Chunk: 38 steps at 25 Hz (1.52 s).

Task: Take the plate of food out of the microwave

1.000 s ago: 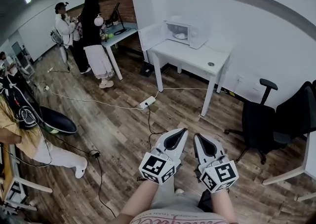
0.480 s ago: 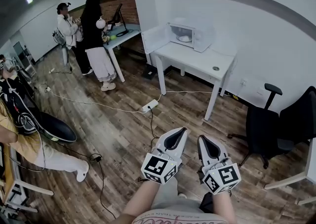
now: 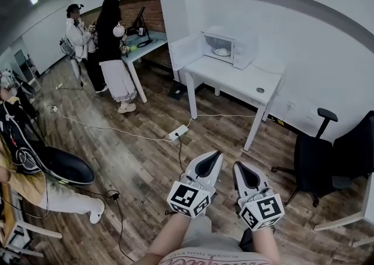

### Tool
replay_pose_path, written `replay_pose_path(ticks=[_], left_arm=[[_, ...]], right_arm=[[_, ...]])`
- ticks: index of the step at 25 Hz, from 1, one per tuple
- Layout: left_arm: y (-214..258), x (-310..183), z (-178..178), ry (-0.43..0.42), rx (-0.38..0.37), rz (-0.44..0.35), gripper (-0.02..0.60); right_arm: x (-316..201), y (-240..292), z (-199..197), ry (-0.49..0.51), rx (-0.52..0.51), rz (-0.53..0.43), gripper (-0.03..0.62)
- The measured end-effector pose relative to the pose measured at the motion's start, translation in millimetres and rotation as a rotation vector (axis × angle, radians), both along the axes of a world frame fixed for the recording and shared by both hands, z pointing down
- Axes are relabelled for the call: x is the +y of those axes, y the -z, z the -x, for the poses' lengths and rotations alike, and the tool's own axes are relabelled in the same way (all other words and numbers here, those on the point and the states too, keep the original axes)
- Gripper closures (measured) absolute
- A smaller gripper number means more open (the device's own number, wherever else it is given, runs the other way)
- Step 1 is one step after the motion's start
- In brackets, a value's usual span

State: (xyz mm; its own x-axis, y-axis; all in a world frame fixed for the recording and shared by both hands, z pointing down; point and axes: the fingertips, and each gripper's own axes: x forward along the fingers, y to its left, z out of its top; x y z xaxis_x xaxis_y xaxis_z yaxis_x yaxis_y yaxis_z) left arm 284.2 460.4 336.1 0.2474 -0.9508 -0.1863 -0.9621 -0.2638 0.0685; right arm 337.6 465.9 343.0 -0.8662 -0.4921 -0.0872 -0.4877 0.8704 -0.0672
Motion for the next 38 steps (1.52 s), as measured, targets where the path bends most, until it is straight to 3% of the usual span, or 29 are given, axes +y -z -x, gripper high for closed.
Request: replay_pose_path(ticks=[10, 28, 32, 38], left_arm=[[0, -58, 40, -0.050, 0.023, -0.001, 0.574], [0, -141, 119, -0.057, 0.010, 0.023, 0.574], [-1, -157, 132, -0.079, 0.009, 0.027, 0.528], [2, -169, 156, -0.076, 0.034, 0.000, 0.525]], right_arm=[[-56, 9, 48, -0.030, 0.025, -0.028, 0.580], [-134, 15, 131, -0.052, 0.037, -0.027, 0.580], [-149, 14, 145, -0.068, 0.034, -0.024, 0.580], [-165, 14, 161, -0.092, 0.025, -0.028, 0.580]])
